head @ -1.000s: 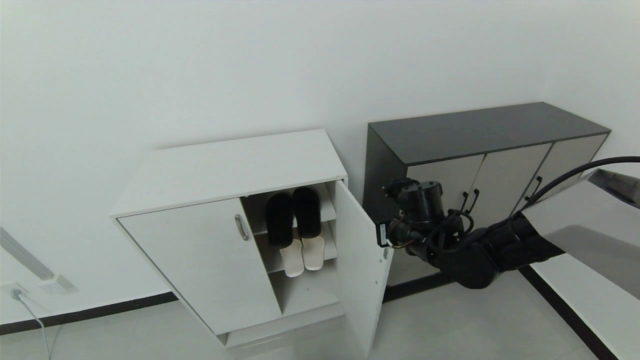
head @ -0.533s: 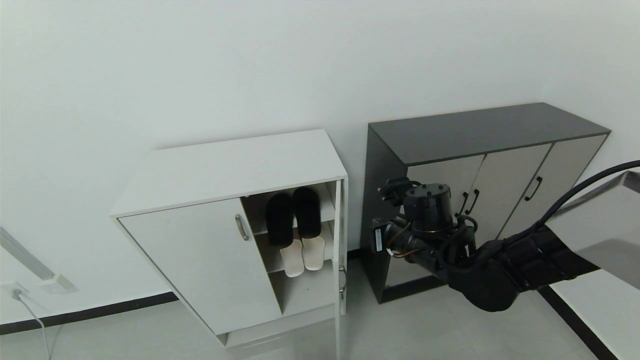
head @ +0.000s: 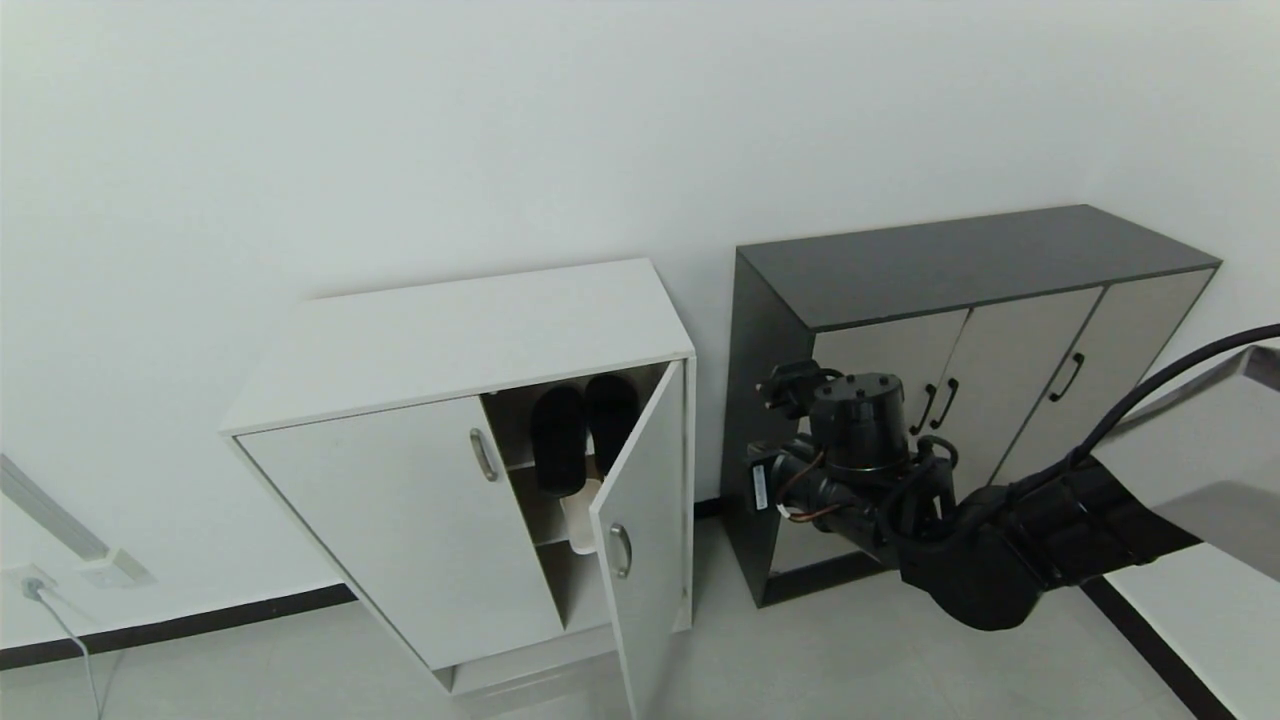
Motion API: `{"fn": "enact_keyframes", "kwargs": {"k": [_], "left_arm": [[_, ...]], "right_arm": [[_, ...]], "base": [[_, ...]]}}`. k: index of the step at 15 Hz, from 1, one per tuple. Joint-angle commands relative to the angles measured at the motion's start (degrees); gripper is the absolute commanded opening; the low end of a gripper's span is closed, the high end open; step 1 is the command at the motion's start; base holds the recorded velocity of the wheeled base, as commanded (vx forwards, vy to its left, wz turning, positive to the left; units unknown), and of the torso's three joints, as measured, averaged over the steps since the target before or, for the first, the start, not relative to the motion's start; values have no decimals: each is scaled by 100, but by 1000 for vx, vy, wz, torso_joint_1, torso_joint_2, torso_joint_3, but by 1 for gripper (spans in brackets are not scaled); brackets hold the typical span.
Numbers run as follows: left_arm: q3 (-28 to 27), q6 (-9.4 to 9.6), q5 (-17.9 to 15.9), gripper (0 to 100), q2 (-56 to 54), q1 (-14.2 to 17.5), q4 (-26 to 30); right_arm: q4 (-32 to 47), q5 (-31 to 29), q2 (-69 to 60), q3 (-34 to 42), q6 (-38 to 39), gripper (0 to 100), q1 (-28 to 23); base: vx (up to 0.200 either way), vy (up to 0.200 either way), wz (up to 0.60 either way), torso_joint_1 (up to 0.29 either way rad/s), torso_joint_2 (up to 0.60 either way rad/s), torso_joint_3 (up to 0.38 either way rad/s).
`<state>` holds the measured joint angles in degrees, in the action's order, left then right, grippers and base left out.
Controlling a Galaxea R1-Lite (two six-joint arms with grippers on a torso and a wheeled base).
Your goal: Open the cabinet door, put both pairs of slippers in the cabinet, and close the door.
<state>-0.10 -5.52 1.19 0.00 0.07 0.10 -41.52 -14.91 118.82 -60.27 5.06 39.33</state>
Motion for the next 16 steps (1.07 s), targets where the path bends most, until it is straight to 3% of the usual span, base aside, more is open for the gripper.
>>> {"fn": "enact_keyframes", "kwargs": {"k": [1, 6, 16], "left_arm": [[1, -1, 4, 0, 0, 1, -1], [1, 16, -5, 0, 0, 1, -1], [1, 16, 4, 0, 0, 1, -1]], "right_arm": [[-58, -3, 18, 42, -5, 0, 49], [-172, -3, 45, 42, -5, 0, 40], [-963, 190, -588, 850, -198, 0, -118]], "base": [[0, 0, 600, 12, 2, 7], [0, 0, 600, 6, 2, 3], [0, 0, 0, 0, 0, 0]]}}
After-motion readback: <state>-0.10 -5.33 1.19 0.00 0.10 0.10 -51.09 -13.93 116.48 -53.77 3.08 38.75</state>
